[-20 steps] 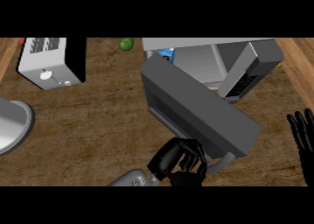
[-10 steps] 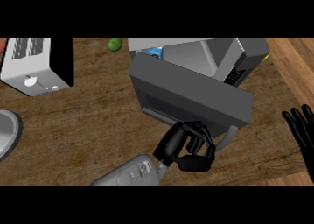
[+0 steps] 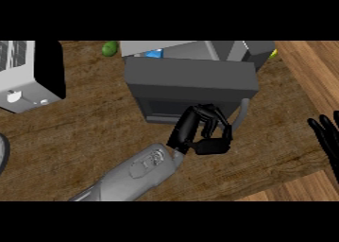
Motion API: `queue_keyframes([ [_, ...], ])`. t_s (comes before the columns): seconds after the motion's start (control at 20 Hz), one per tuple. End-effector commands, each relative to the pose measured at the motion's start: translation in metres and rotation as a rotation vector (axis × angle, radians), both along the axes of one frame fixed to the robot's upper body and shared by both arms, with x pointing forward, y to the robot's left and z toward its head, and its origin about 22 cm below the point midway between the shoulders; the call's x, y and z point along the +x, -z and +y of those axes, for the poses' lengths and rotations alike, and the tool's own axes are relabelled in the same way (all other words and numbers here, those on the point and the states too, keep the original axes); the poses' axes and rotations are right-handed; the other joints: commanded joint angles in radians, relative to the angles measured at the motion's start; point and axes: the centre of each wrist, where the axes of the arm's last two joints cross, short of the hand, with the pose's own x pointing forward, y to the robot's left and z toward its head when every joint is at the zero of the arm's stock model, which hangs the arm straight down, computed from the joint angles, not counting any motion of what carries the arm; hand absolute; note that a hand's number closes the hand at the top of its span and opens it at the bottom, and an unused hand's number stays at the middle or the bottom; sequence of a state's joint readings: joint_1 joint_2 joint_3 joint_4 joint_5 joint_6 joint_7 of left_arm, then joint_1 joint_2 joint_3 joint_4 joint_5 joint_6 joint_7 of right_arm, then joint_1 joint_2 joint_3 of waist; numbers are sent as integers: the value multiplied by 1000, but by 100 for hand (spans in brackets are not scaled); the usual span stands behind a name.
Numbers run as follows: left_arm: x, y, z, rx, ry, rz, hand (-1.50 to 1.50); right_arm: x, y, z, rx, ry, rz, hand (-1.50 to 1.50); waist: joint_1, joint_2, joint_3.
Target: Pick up the milk, place it into the microwave and close the microwave
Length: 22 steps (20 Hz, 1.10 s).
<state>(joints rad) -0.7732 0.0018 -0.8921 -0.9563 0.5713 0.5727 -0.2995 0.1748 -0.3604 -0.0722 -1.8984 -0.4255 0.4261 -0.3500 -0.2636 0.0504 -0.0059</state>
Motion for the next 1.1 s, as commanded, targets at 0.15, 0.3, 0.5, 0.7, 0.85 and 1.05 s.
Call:
queue_keyframes([
  [0.15, 30, -28, 2, -157, -97, -7, 150, 1, -10, 2, 21, -51, 2, -150, -36, 24, -2],
  [0.3, 38, -33, 3, -175, -123, -20, 150, 2, -17, -2, 2, -56, -2, -150, -58, 25, -1],
  [0.5, 48, -32, 7, -188, -145, -22, 150, 4, -28, -2, -5, -72, -20, -150, -62, 33, -2],
  [0.7, 56, -37, 8, -207, -156, -27, 150, 7, -37, 0, -2, -92, -52, -150, -78, 39, -1],
  [0.85, 59, -39, 7, -213, -168, -43, 150, 8, -43, -3, -16, -95, -51, -150, -79, 35, 1],
  [1.05, 58, -33, 10, -225, -172, -52, 150, 9, -48, 0, 8, -116, -74, -150, -95, 42, 1],
])
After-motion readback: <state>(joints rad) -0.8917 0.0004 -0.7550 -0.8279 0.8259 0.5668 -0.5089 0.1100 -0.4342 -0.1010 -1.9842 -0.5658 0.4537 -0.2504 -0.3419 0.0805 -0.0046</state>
